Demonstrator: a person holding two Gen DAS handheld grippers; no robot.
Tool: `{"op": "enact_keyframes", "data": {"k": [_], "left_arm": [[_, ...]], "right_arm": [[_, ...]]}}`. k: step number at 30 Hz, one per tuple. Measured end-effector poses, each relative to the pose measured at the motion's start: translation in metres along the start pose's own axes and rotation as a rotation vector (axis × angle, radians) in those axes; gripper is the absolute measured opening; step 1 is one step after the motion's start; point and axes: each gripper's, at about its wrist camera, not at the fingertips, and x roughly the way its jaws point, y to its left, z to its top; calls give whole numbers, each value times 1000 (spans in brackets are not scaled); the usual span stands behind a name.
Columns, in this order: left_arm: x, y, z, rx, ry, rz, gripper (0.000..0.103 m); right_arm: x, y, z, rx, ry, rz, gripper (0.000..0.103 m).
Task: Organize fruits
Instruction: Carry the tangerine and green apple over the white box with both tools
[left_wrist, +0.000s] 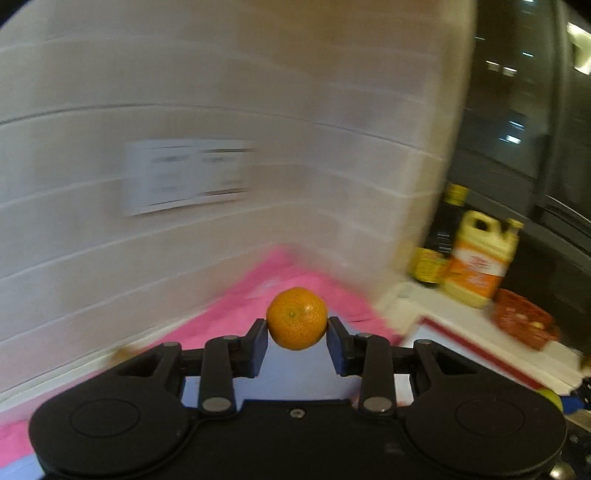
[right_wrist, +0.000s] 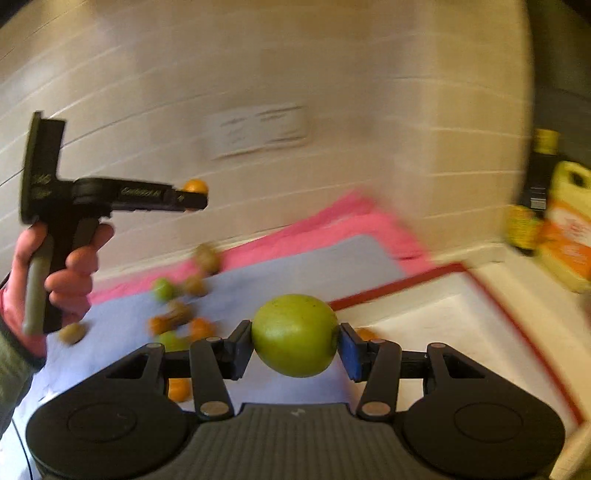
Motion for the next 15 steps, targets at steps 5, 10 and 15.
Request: {"op": "enact_keyframes", "data": {"k": [5, 10, 15], "left_arm": [[70, -83, 5, 70, 99, -161, 41], [151, -139, -7, 84, 285, -234, 41], [211, -166, -34, 120, 454, -278, 41]], "right_arm": [[-5, -70, -3, 92, 44, -128, 51], [27, -128, -20, 244, 188, -141, 51], [64, -155, -39, 325, 307, -96, 51]]}}
